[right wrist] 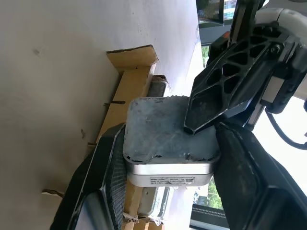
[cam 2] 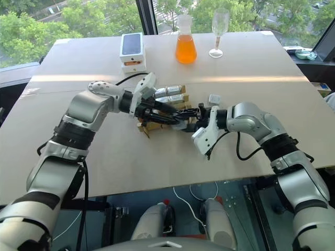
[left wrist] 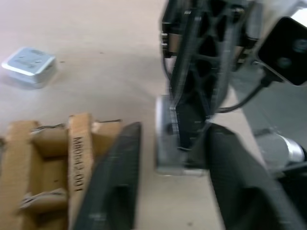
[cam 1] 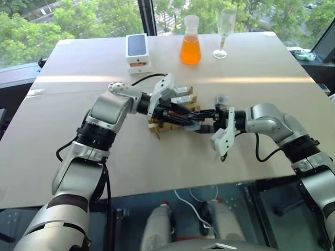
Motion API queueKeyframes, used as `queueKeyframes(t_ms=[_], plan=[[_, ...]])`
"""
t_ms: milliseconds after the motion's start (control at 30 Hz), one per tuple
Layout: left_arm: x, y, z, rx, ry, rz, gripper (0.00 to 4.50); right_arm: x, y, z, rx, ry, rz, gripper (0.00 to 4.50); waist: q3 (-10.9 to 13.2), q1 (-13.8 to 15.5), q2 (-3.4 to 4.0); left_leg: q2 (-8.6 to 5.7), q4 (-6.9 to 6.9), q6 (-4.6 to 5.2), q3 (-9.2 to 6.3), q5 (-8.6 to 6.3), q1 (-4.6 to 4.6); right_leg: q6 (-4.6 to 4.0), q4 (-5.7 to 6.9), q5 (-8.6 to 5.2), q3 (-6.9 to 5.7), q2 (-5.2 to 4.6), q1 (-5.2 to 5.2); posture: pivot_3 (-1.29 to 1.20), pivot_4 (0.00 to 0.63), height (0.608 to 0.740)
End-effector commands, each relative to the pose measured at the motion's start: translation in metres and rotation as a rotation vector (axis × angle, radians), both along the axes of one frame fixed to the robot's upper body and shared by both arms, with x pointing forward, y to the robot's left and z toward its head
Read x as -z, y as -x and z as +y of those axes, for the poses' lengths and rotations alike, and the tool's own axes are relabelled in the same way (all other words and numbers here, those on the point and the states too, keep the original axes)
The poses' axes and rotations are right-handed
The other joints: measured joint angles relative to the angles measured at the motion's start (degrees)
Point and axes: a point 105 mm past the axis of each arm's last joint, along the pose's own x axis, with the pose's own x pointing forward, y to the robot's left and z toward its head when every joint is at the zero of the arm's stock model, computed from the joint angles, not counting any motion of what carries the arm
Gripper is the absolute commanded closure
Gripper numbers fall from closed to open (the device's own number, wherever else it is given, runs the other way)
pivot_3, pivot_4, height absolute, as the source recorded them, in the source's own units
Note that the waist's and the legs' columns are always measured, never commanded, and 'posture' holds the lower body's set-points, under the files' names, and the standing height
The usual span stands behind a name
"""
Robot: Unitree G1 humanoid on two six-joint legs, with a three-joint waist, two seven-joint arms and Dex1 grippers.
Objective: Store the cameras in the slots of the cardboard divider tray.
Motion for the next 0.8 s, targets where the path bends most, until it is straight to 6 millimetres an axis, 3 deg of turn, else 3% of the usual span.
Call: queueKeyframes(t_ms=[33,133,167,333,433,633,800], plan=[[-0.010,0.002,-0.004,0.030,0.006,-0.037,3.73,-0.013,0.007,0.006,-0.048,-0.051,-0.029,1.50,0.00,0.00,0.00,0.00,0.00,0.00,0.00,0.00,0.00,0.00,0.01,0.00,0.00,0.00,0.00,0.00,0.150,0.740],[-0.009,0.003,-0.003,0.031,0.004,-0.033,3.73,-0.021,0.007,0.006,-0.049,-0.102,-0.034,0.16,0.00,-0.01,0.00,0.00,0.01,0.00,0.00,0.00,0.00,0.00,0.00,0.00,0.00,0.00,0.00,0.00,0.150,0.740],[-0.008,0.003,-0.003,0.030,0.003,-0.032,3.73,-0.024,0.005,0.006,-0.036,-0.127,-0.023,0.00,0.00,-0.02,0.00,0.00,0.01,0.00,0.00,0.00,0.00,0.00,0.00,0.00,0.01,0.00,0.00,0.00,0.150,0.740],[-0.012,-0.002,-0.001,0.000,0.019,-0.062,3.73,-0.028,-0.006,-0.004,0.058,-0.236,0.086,0.00,0.00,0.05,0.00,0.00,0.01,0.00,0.00,0.00,0.00,-0.01,0.01,0.00,0.00,-0.01,0.00,0.00,0.150,0.740],[-0.021,-0.012,0.009,-0.053,0.029,-0.107,3.73,-0.021,-0.006,-0.020,0.149,-0.414,0.348,0.00,-0.01,0.27,-0.02,0.00,0.03,0.00,-0.04,0.00,-0.01,-0.02,0.00,0.01,-0.04,-0.03,0.03,0.00,0.150,0.740],[-0.031,-0.035,0.032,-0.149,0.004,-0.175,3.73,0.023,0.021,-0.050,0.288,-0.594,0.955,0.00,-0.01,0.54,-0.02,-0.02,0.05,0.02,-0.10,-0.01,-0.06,-0.02,-0.01,0.02,-0.12,-0.08,0.05,0.00,0.150,0.740],[-0.028,-0.052,0.047,-0.201,-0.037,-0.222,3.73,0.029,0.041,-0.068,0.317,-0.779,1.198,0.00,0.00,0.45,-0.03,-0.04,0.08,0.02,-0.15,-0.01,-0.06,0.02,0.00,0.00,-0.16,-0.02,0.05,0.00,0.150,0.740]])
